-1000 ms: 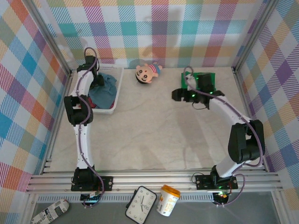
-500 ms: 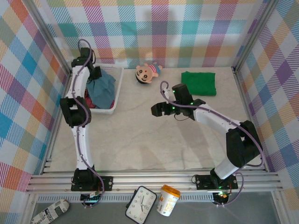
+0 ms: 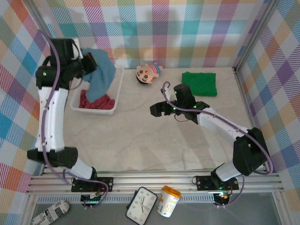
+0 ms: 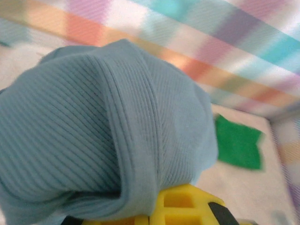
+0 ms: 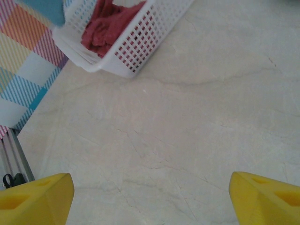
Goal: Fold and stack the tank tops
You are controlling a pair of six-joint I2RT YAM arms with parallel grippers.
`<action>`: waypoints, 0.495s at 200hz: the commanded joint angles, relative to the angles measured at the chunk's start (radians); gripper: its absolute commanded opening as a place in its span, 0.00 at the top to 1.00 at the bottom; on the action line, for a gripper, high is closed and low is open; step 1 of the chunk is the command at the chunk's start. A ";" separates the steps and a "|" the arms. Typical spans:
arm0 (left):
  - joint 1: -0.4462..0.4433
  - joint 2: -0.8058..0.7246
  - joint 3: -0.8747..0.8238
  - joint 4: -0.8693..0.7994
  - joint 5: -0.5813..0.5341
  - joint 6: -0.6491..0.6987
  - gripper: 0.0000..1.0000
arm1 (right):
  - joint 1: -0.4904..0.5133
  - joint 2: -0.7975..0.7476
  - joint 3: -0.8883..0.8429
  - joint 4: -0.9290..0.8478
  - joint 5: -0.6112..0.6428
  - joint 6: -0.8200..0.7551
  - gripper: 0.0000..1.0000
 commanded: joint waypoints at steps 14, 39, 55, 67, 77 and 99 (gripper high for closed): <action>-0.242 -0.183 -0.316 0.122 -0.008 -0.357 1.00 | -0.027 -0.115 -0.051 0.008 -0.049 -0.063 0.14; -0.417 -0.257 -0.576 0.285 -0.102 -0.521 1.00 | -0.065 -0.203 -0.110 -0.020 -0.081 -0.089 0.14; -0.477 -0.235 -0.690 0.395 -0.100 -0.594 1.00 | -0.090 -0.255 -0.149 -0.051 -0.087 -0.097 0.13; -0.501 -0.191 -0.769 0.481 -0.086 -0.633 1.00 | -0.103 -0.290 -0.183 -0.071 -0.084 -0.098 0.13; -0.508 -0.137 -0.817 0.531 -0.071 -0.643 0.98 | -0.106 -0.314 -0.214 -0.081 -0.076 -0.092 0.13; -0.494 0.007 -0.842 0.513 -0.122 -0.595 0.69 | -0.106 -0.338 -0.304 -0.073 -0.059 -0.058 0.13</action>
